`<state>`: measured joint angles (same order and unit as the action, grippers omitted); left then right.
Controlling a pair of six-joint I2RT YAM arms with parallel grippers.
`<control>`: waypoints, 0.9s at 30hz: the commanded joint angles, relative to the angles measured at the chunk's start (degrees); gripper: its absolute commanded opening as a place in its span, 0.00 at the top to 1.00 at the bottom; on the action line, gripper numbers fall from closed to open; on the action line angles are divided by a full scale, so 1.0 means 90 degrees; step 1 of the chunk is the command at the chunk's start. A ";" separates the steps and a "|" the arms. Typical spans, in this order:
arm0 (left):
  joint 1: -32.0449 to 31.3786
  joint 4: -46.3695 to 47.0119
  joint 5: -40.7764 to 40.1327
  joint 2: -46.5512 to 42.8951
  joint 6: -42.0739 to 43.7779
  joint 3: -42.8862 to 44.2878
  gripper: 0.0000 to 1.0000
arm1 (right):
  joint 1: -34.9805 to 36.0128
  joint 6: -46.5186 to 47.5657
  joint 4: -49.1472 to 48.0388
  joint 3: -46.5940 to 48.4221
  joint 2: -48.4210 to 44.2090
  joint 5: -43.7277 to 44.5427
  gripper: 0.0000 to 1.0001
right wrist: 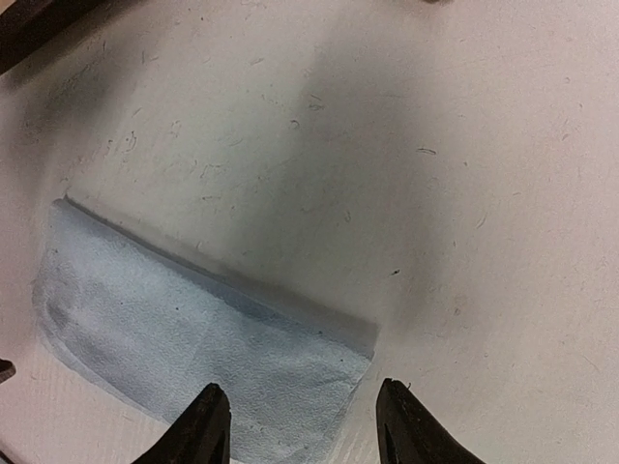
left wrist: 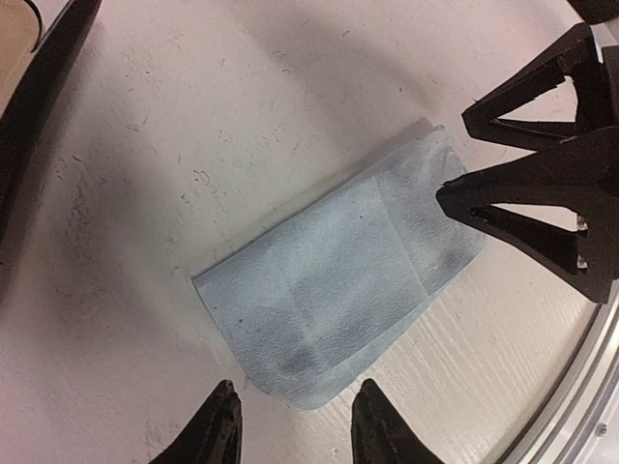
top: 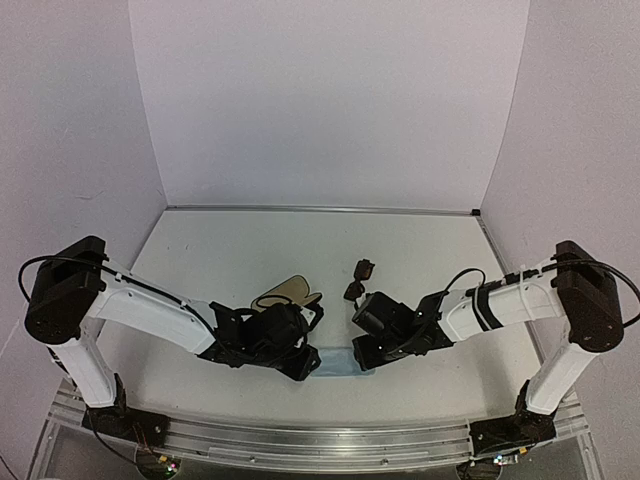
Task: Organize the sunglasses
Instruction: Pick up the glasses cleaning cloth from the center of the board.
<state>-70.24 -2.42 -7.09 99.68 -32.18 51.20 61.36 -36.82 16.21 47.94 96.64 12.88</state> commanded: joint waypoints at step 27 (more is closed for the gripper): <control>0.0304 -0.0120 -0.0040 0.0656 0.0148 0.0636 0.53 | -0.0178 0.0087 -0.0385 -0.0034 0.0420 -0.0285 0.48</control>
<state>-67.83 -4.45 -8.69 104.88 -31.48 54.11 59.90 -36.29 14.20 47.92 99.33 11.38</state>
